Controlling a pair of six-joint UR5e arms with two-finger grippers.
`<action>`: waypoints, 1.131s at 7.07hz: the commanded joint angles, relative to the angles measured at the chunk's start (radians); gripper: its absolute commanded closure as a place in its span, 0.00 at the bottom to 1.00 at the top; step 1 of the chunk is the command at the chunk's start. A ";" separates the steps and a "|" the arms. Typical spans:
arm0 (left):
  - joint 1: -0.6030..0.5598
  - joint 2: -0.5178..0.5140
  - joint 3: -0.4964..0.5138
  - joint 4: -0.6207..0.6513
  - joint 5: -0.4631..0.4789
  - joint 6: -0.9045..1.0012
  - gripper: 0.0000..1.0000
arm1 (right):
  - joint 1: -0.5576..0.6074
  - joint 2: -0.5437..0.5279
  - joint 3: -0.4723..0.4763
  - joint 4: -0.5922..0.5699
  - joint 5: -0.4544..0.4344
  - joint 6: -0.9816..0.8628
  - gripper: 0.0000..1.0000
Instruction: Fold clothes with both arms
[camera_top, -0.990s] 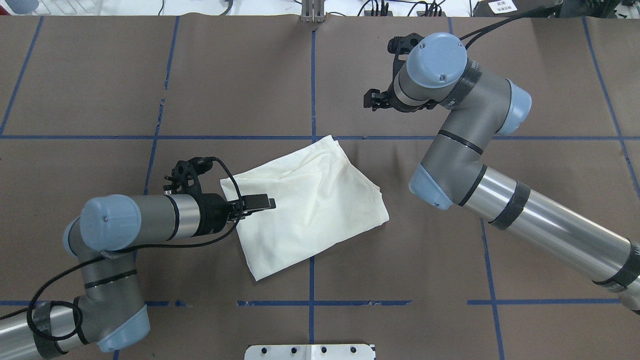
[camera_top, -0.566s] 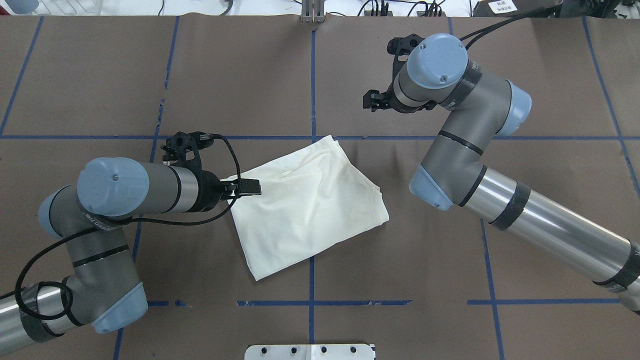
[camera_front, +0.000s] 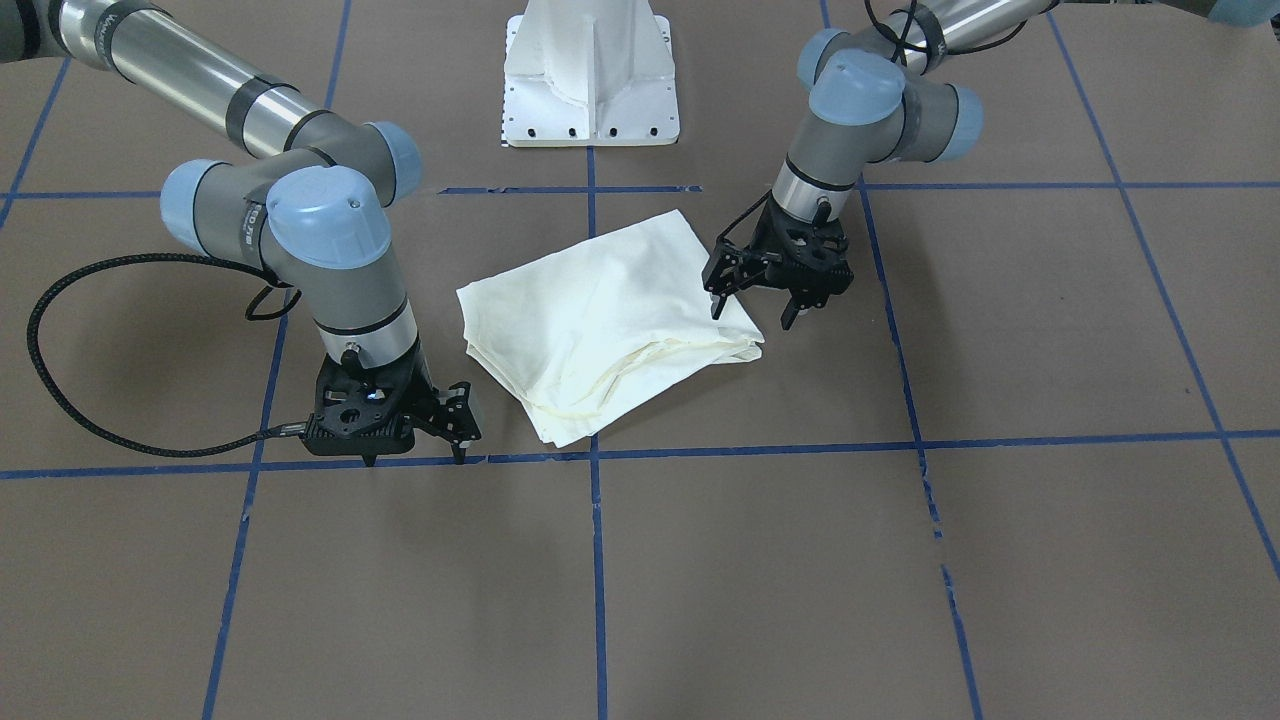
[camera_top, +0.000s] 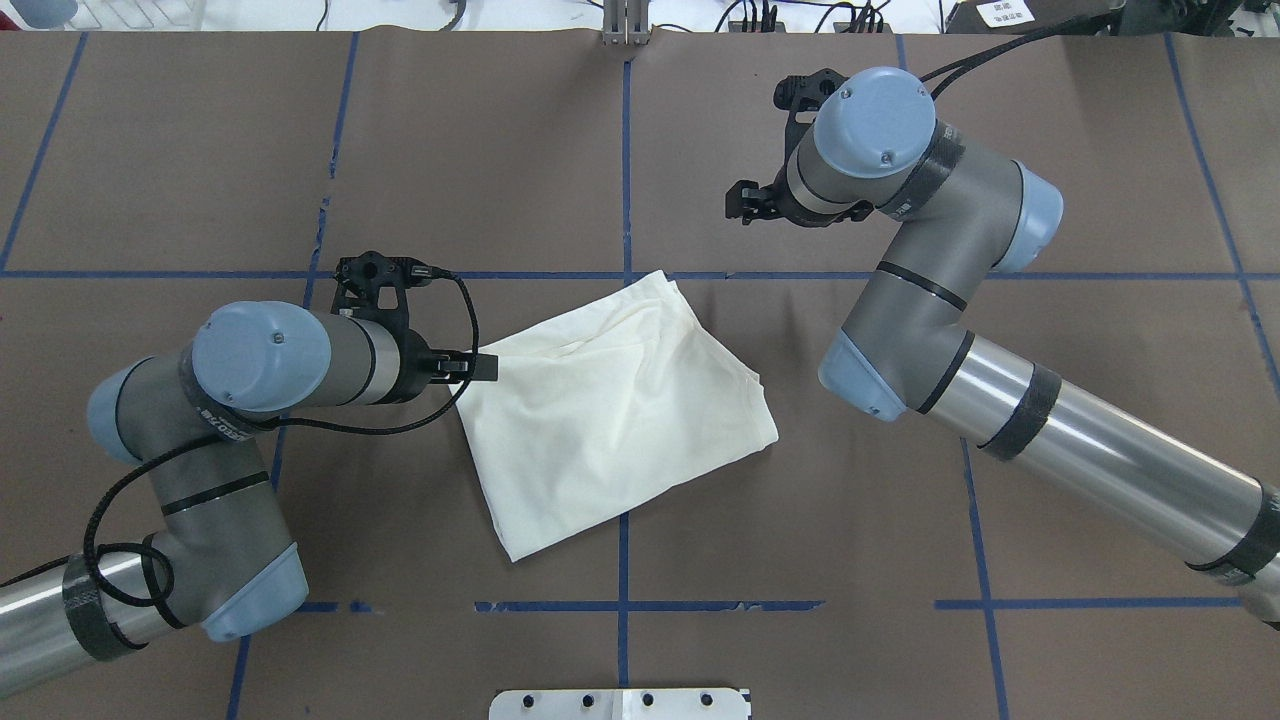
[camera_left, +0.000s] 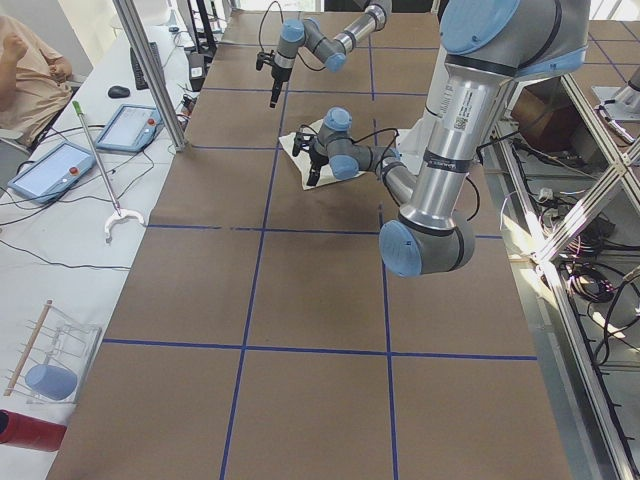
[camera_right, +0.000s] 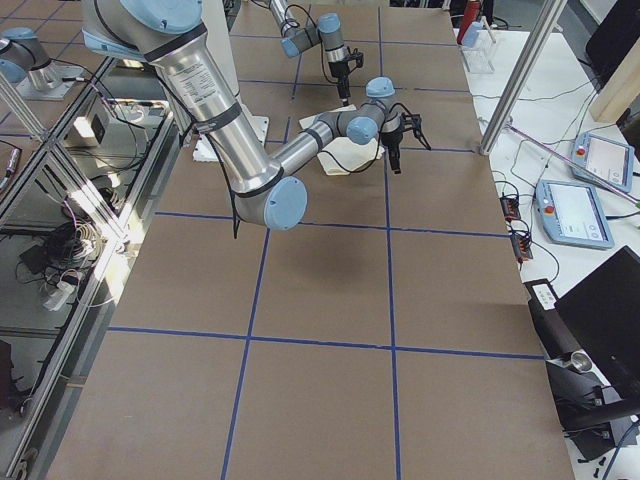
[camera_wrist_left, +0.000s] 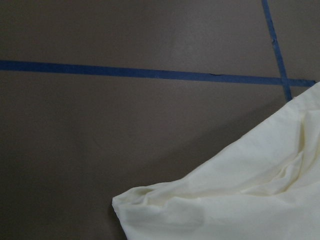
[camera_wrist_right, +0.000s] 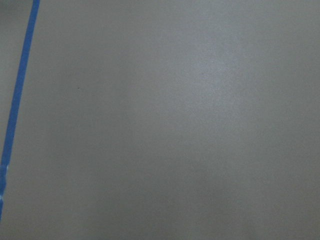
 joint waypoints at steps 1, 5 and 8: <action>0.005 -0.036 0.036 0.019 0.022 0.010 0.00 | 0.000 -0.001 0.000 0.000 0.000 0.000 0.00; 0.059 -0.052 0.036 0.054 0.051 0.030 0.00 | 0.000 0.002 0.000 -0.001 0.000 0.000 0.00; 0.038 -0.060 0.048 0.085 0.056 0.084 0.00 | 0.000 0.002 0.000 -0.002 0.000 0.000 0.00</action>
